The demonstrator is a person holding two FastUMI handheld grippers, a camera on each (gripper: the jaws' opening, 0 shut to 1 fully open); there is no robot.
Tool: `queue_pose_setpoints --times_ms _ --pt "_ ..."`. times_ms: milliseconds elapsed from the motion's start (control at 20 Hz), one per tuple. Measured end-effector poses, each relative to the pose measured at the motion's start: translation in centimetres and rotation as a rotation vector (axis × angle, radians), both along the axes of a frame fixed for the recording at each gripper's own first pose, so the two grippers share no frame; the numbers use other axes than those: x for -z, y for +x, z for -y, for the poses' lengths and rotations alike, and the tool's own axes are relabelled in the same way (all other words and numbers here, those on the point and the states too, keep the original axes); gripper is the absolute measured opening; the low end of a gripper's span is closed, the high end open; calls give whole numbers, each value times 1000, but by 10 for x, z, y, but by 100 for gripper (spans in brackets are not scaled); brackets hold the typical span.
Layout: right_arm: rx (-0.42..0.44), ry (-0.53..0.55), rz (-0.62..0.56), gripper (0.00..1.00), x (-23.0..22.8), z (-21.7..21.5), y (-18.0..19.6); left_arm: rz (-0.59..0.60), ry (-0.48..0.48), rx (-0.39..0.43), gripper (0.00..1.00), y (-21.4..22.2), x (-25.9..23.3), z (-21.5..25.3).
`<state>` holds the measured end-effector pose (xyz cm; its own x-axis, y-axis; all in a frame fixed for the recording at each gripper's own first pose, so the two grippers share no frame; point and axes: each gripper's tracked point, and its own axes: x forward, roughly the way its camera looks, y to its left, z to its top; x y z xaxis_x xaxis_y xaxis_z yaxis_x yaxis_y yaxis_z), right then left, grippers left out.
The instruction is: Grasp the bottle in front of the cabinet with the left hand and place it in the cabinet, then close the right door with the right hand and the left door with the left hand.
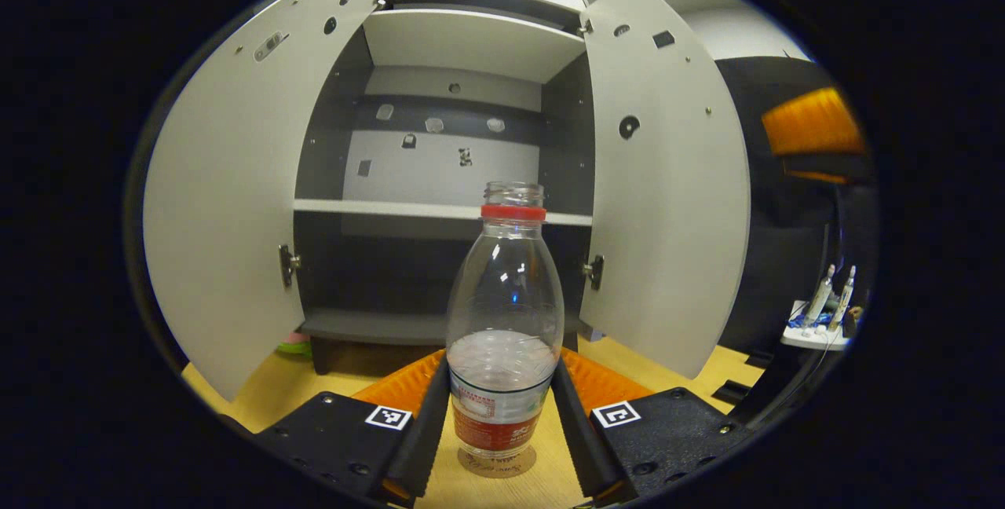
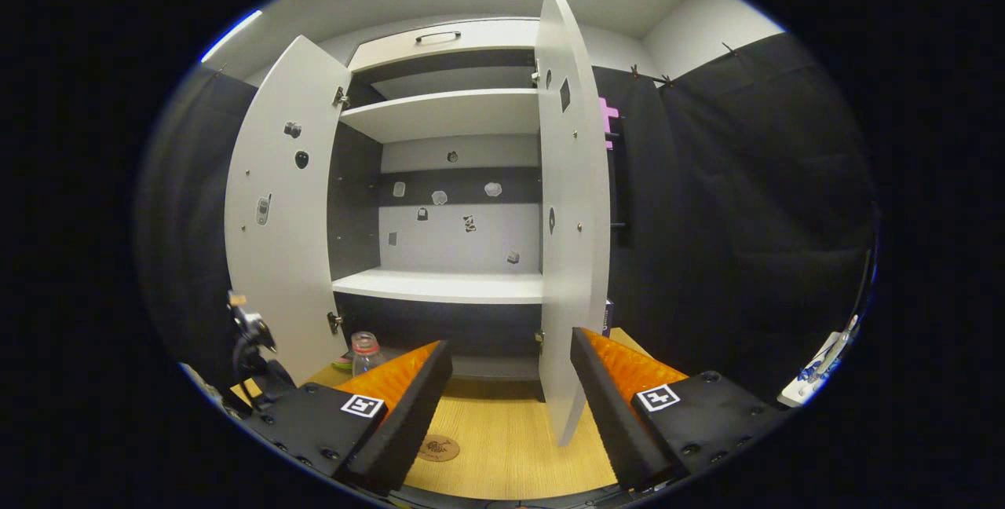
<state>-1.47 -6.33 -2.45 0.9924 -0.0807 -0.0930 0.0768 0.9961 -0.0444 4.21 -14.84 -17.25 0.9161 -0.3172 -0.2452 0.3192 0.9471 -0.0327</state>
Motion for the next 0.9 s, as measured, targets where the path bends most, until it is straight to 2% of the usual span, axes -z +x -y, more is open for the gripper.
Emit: queue_pose_setpoints --times_ms 150,200,250,350,400,450,550,600,650,700,750,850,900 --pt "28 8 16 100 -2 8 -3 60 -33 -47 70 25 -82 -21" --pt "42 13 20 93 -2 11 -5 67 -45 -54 69 36 -104 -24" --pt "58 24 24 93 -2 15 -8 69 -64 -55 69 48 -124 -27" --pt "83 45 30 93 -1 21 -15 70 -113 -37 69 76 -157 -27" --pt "100 50 33 100 0 26 -18 85 -128 -28 70 94 -174 -25" --pt "120 47 34 93 0 32 -23 95 -127 -19 69 113 -187 -24" --pt "174 25 36 93 0 49 -36 110 -115 -1 70 150 -211 -17" --pt "203 14 40 100 1 58 -41 112 -111 8 69 168 -217 -9" --pt "229 10 43 93 0 65 -47 109 -113 17 69 185 -220 -1" --pt "258 12 43 93 1 73 -53 117 -110 22 69 204 -222 8" --pt "278 18 38 100 3 79 -58 127 -88 -5 69 226 -220 10" --pt "313 34 32 100 6 90 -71 130 -65 -23 69 263 -209 19" --pt "341 41 30 93 9 99 -74 110 -62 -26 69 278 -198 26"
